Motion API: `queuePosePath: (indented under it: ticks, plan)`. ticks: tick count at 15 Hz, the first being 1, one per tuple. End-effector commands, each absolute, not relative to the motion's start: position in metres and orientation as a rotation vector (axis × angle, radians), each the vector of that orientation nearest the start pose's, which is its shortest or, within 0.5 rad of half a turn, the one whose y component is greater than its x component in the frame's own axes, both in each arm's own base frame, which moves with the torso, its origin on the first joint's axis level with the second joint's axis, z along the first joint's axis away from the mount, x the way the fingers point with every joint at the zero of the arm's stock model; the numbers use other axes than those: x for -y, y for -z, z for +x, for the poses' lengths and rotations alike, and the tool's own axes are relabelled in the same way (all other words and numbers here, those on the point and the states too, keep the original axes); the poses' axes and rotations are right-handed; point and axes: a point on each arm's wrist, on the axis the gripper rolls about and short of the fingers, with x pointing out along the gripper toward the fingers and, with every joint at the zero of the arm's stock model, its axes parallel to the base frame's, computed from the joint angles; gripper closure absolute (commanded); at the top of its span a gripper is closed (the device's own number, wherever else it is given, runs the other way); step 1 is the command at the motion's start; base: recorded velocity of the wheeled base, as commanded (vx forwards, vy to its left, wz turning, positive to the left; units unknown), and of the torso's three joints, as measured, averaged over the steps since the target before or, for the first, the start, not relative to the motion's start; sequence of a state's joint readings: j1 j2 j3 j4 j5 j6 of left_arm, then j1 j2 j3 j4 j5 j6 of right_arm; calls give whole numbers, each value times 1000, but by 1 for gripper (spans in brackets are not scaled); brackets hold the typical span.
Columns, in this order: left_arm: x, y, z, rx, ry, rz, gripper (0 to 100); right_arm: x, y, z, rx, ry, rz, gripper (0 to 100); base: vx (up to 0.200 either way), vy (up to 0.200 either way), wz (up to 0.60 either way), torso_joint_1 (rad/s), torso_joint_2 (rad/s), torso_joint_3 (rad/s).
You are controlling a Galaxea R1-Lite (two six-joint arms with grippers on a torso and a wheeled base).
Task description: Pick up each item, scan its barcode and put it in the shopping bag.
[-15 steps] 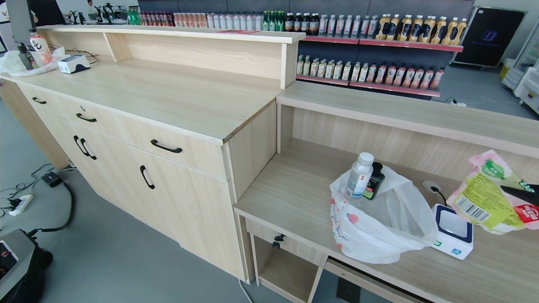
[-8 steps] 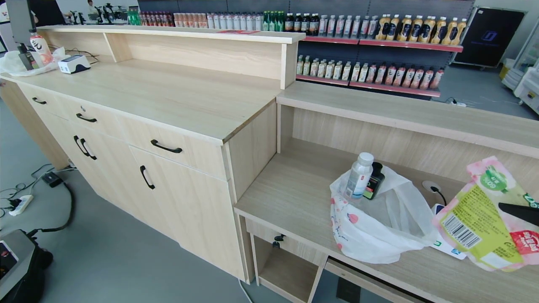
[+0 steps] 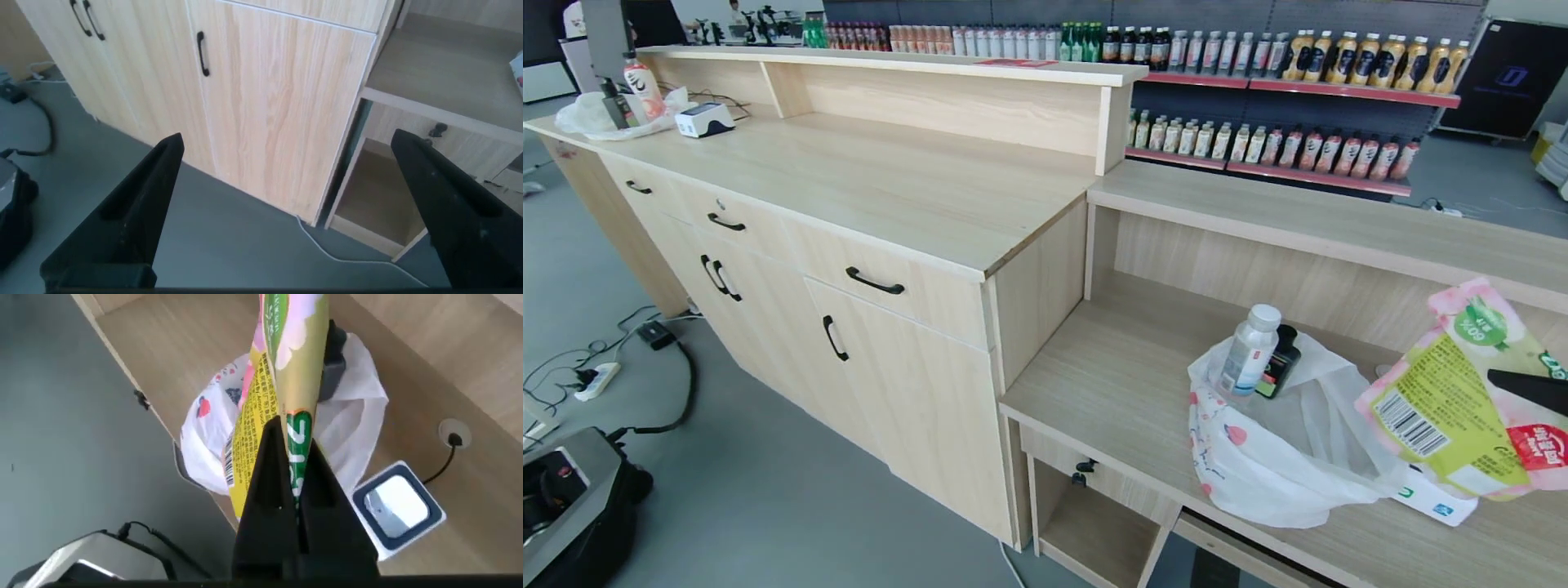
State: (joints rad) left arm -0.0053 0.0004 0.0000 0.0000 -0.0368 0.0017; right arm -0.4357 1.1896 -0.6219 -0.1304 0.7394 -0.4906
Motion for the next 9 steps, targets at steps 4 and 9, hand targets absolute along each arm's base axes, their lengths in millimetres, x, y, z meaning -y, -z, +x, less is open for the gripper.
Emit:
queuePosePath:
  ticks: [4, 9]
  plan:
    - [1, -76, -23, -2, 43, 2, 0, 64, -189, 189, -300, -419, -239, 100, 0, 0, 300, 2, 4, 1]
    - [1, -76, -23, -2, 43, 2, 0, 84, -149, 239, -303, -455, -340, 100, 0, 0, 0, 0, 0, 0]
